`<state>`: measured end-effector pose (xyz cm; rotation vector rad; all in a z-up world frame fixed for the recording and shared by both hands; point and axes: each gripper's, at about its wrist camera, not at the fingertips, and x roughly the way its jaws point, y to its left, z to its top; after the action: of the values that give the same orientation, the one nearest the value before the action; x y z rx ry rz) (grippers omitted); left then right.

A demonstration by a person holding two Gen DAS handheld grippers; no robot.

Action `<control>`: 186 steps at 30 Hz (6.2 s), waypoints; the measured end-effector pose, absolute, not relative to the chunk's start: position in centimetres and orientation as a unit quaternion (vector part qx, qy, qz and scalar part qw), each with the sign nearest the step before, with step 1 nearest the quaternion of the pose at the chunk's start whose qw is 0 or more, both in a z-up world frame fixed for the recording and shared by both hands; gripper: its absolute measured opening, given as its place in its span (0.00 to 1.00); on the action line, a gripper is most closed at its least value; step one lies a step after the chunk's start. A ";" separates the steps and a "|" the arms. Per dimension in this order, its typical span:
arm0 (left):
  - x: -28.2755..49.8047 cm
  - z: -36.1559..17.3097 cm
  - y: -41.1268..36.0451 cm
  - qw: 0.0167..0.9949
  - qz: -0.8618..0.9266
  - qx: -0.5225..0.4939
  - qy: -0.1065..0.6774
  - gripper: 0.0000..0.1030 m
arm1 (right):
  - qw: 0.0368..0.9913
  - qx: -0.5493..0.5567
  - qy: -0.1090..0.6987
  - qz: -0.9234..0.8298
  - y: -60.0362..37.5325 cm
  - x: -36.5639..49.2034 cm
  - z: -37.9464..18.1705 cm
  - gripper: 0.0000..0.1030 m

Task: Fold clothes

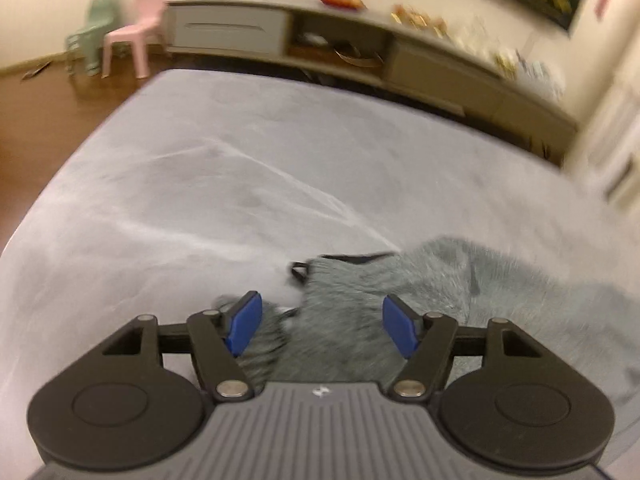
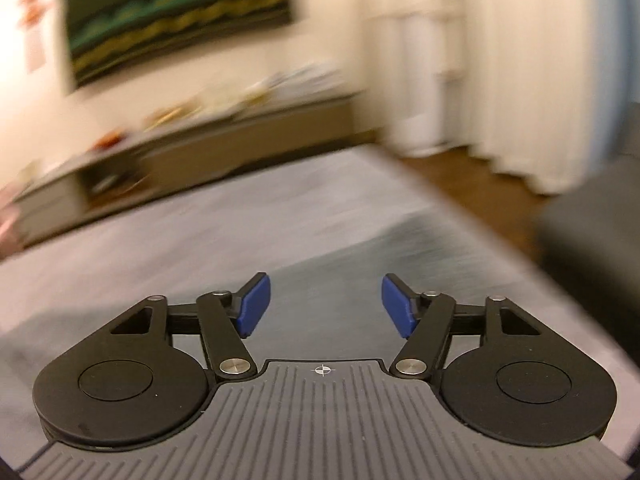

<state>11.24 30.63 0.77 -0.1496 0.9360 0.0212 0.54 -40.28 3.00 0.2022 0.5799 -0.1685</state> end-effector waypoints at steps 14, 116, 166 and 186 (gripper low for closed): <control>9.5 1.3 38.4 0.895 0.119 -0.200 0.381 0.30 | 0.901 0.073 0.426 -0.032 -33.4 10.2 -2.0 0.57; -3.0 -4.4 36.3 0.834 0.089 -0.303 0.453 0.74 | 0.839 0.422 0.325 -0.109 -54.9 -5.1 -5.2 0.63; -0.2 -2.7 32.3 0.900 0.139 -0.217 0.351 0.09 | 0.888 0.360 0.278 -0.062 -50.1 1.9 -5.9 0.05; 25.7 6.7 31.5 0.844 0.262 -0.130 0.450 0.12 | 0.910 0.202 0.357 -0.052 -45.5 16.5 2.6 0.40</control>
<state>25.71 31.47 6.72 -0.2744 0.9491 0.5533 16.46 -45.49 2.60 0.4164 0.7369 -0.1073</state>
